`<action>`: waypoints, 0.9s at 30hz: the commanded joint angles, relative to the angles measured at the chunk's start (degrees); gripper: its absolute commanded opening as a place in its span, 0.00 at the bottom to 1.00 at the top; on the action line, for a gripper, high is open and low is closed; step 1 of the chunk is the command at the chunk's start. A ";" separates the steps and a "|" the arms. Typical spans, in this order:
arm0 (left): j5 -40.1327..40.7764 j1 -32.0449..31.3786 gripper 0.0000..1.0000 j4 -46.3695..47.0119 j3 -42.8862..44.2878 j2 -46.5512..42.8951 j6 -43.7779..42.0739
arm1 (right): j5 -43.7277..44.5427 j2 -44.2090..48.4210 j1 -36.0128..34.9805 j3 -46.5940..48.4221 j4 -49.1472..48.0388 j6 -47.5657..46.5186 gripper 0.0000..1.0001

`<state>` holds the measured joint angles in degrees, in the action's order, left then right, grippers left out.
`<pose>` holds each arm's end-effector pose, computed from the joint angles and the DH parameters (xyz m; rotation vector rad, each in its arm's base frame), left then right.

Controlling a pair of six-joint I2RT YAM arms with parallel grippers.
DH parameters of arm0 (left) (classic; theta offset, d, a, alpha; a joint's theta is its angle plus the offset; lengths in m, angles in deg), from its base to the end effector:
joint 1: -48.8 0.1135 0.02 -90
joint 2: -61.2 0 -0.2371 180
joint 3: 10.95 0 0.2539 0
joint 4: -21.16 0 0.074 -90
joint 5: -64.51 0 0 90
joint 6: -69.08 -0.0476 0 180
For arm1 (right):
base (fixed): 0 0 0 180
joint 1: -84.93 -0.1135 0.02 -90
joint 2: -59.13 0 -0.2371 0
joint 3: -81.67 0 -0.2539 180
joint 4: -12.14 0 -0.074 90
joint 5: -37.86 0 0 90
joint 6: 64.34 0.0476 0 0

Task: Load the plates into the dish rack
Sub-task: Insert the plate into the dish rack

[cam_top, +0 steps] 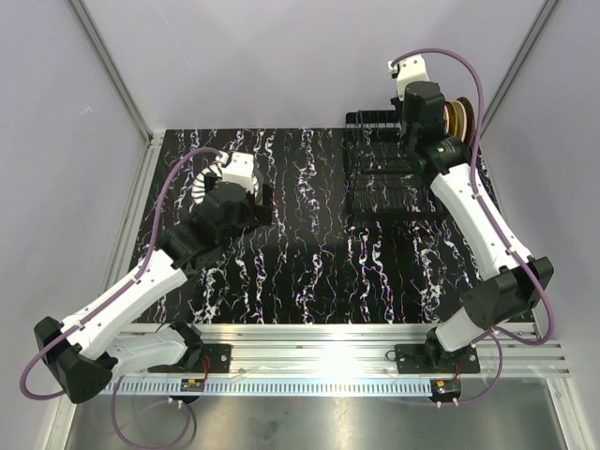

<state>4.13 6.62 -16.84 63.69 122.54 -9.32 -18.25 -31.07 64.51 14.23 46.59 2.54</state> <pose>0.2071 -0.1559 0.3317 0.1922 1.9344 -0.1035 0.3529 0.1030 0.4234 -0.2455 1.7620 -0.5591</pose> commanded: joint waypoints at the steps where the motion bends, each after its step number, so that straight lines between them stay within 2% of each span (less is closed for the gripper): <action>1: 0.26 0.07 0.99 1.57 1.43 0.53 -0.35 | 4.60 1.86 0.56 0.87 -9.35 0.44 0.00; 15: -0.36 0.07 0.99 1.22 1.70 1.24 -0.17 | 9.53 4.23 0.82 0.51 -10.67 0.88 0.00; 27: -0.80 0.07 0.99 1.14 1.78 1.41 -0.08 | 10.14 5.64 1.35 1.92 -10.58 0.97 0.00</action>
<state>3.65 6.62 -16.95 63.69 123.70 -9.32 -13.66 -29.43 64.75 12.70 44.05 5.43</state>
